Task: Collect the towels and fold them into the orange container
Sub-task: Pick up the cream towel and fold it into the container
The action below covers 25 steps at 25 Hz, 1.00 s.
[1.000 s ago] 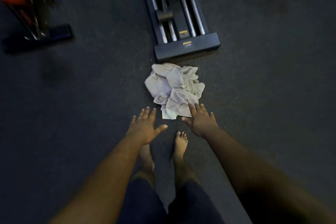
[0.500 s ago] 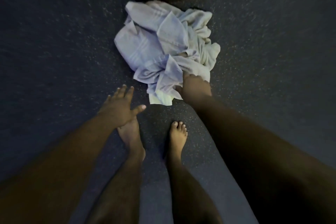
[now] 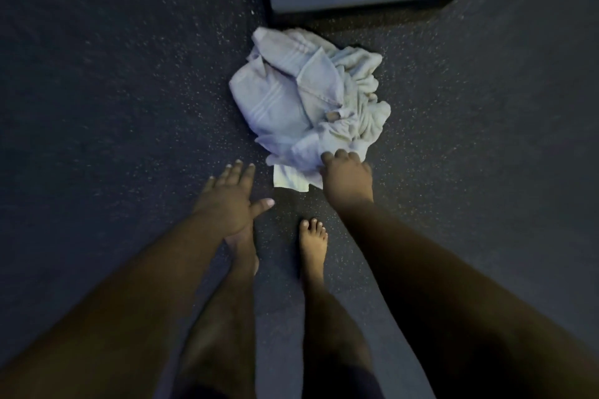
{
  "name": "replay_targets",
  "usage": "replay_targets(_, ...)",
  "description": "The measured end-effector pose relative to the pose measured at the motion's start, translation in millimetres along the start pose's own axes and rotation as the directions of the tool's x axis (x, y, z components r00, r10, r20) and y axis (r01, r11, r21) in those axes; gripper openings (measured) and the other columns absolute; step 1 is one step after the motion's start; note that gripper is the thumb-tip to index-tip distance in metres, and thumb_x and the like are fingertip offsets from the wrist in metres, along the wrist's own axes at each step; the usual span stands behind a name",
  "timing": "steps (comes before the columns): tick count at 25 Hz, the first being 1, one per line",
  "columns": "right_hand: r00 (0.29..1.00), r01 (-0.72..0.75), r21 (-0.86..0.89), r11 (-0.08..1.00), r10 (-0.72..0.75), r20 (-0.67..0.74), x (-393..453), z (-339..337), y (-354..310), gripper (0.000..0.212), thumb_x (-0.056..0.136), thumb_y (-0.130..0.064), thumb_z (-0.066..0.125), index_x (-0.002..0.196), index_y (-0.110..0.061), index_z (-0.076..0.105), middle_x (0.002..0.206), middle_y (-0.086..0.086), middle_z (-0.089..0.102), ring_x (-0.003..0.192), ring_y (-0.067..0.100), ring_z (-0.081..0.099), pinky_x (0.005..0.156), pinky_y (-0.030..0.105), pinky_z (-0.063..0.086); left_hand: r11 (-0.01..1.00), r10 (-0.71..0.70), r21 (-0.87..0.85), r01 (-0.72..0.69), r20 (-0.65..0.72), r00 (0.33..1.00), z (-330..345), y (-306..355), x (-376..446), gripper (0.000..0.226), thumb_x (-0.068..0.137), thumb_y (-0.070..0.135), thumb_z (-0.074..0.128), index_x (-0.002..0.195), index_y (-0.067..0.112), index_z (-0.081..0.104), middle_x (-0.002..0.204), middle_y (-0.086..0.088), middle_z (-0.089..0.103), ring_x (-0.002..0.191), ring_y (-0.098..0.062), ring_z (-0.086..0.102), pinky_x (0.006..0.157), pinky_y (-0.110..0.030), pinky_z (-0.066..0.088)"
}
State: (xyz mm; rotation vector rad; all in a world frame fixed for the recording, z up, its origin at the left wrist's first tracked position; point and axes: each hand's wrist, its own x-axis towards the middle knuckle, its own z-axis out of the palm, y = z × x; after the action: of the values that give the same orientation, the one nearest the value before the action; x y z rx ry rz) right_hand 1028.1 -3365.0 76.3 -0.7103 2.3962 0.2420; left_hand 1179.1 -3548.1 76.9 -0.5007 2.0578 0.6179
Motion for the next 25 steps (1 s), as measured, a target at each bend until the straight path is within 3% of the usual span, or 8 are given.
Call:
replay_targets(6, 0.974, 0.223, -0.026, 0.974, -0.224, -0.032, -162, -156, -33, 0.021, 0.098, -0.028, 0.055, 0.116, -0.021, 0.063, 0.11, 0.006, 0.063, 0.105, 0.031, 0.059, 0.084, 0.042, 0.047, 0.972, -0.139, -0.192, 0.133, -0.023, 0.99, -78, 54, -231, 0.093, 0.097, 0.072, 0.035, 0.163, 0.02, -0.004, 0.171, -0.007, -0.009, 0.158, -0.025, -0.006, 0.126, -0.052, 0.003)
replay_targets(10, 0.891, 0.439, -0.112, 0.892, -0.448, -0.078, -252, -228, -47, 0.024, 0.097, -0.032, 0.053, 0.117, -0.021, 0.063, 0.108, 0.006, 0.065, 0.104, 0.031, 0.059, 0.08, 0.04, 0.047, 0.912, -0.281, -0.336, 0.236, -0.091, 0.955, -82, 77, -378, 0.088, 0.1, 0.068, 0.033, 0.163, 0.021, -0.004, 0.171, -0.004, -0.011, 0.157, -0.024, -0.009, 0.126, -0.052, 0.001)
replay_targets(13, 0.771, 0.609, -0.197, 0.768, -0.632, -0.081, -312, -270, -69, 0.026, 0.099, -0.034, 0.05, 0.118, -0.02, 0.061, 0.11, 0.005, 0.066, 0.105, 0.029, 0.06, 0.082, 0.039, 0.047, 0.765, -0.484, -0.551, 0.333, -0.152, 0.862, -53, 85, -475, 0.094, 0.096, 0.074, 0.034, 0.163, 0.022, -0.006, 0.171, -0.003, -0.013, 0.157, -0.021, -0.009, 0.126, -0.051, 0.0)
replay_targets(16, 0.63, 0.73, -0.276, 0.625, -0.772, -0.08, -355, -296, -95, 0.027, 0.099, -0.036, 0.049, 0.115, -0.02, 0.063, 0.106, 0.004, 0.069, 0.103, 0.029, 0.061, 0.082, 0.041, 0.047, 0.635, -0.6, -0.688, 0.352, -0.151, 0.786, -8, 95, -543, 0.098, 0.094, 0.078, 0.034, 0.163, 0.023, -0.009, 0.17, -0.003, -0.015, 0.157, -0.022, -0.01, 0.127, -0.049, -0.001)
replay_targets(18, 0.498, 0.803, -0.346, 0.485, -0.865, -0.055, -389, -305, -120, 0.027, 0.097, -0.037, 0.05, 0.114, -0.02, 0.063, 0.106, 0.004, 0.07, 0.103, 0.029, 0.061, 0.081, 0.041, 0.048, 0.535, -0.688, -0.77, 0.347, -0.159, 0.708, 29, 105, -586, 0.099, 0.093, 0.079, 0.034, 0.163, 0.023, -0.008, 0.17, -0.003, -0.015, 0.157, -0.022, -0.009, 0.126, -0.049, 0.001)
replay_targets(25, 0.141, 0.908, -0.413, 0.075, -0.981, 0.132, -542, -284, -200, 0.03, 0.096, -0.039, 0.045, 0.117, -0.022, 0.058, 0.111, 0.003, 0.067, 0.108, 0.025, 0.058, 0.092, 0.04, 0.044, 0.203, -0.897, -0.919, 0.339, -0.036, 0.44, 165, 144, -704, 0.099, 0.093, 0.079, 0.033, 0.162, 0.024, -0.012, 0.17, -0.002, -0.017, 0.157, -0.021, -0.011, 0.127, -0.048, 0.0)
